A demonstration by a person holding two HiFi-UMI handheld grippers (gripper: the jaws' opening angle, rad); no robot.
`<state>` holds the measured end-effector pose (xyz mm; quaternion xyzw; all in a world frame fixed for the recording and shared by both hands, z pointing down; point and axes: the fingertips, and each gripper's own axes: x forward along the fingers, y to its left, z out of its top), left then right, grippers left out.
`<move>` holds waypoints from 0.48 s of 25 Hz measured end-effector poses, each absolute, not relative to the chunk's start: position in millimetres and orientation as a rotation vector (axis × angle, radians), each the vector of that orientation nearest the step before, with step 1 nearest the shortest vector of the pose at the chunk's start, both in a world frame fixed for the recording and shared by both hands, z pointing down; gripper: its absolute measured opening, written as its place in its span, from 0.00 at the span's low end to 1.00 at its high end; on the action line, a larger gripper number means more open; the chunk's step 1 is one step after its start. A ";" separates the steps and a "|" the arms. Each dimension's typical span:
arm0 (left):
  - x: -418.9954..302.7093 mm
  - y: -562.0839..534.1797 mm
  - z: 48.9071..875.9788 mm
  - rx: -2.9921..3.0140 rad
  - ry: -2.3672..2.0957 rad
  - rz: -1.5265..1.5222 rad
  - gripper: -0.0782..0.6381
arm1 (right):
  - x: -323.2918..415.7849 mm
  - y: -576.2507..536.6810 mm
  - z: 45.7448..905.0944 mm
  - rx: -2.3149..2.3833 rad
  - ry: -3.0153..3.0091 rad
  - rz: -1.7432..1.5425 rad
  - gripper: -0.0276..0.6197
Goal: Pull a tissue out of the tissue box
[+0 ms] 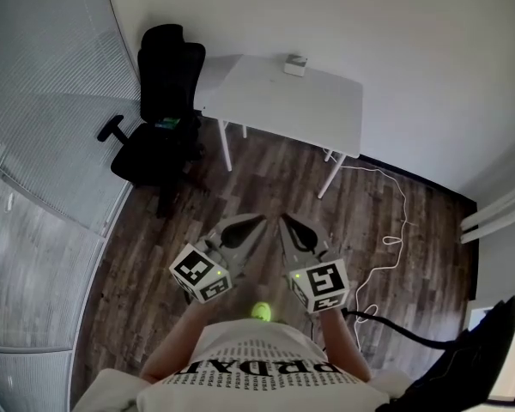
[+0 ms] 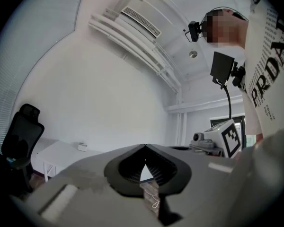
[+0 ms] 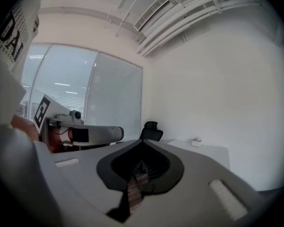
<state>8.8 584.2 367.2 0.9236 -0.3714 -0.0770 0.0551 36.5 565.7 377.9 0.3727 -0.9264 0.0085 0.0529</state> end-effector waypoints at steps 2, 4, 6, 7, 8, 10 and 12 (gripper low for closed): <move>13.0 578.5 369.4 2.797 -1.138 -0.231 0.10 | 40.2 557.7 380.4 1.124 -2.822 0.031 0.06; 13.0 575.4 370.7 2.772 -1.152 -0.227 0.10 | 40.3 553.1 381.6 1.115 -2.831 0.038 0.06; 11.6 571.0 370.7 2.769 -1.157 -0.223 0.10 | 38.8 548.0 379.9 1.105 -2.837 0.038 0.06; 10.9 568.2 370.3 2.769 -1.160 -0.221 0.10 | 38.3 544.9 378.8 1.100 -2.838 0.038 0.06; 10.0 564.8 369.7 2.764 -1.167 -0.220 0.10 | 37.9 541.4 378.1 1.095 -2.839 0.040 0.06; 7.4 556.1 368.6 2.751 -1.180 -0.218 0.10 | 36.5 532.6 378.4 1.088 -2.841 0.049 0.06; 3.7 547.5 368.9 2.744 -1.183 -0.215 0.10 | 32.5 524.5 379.0 1.079 -2.842 0.052 0.06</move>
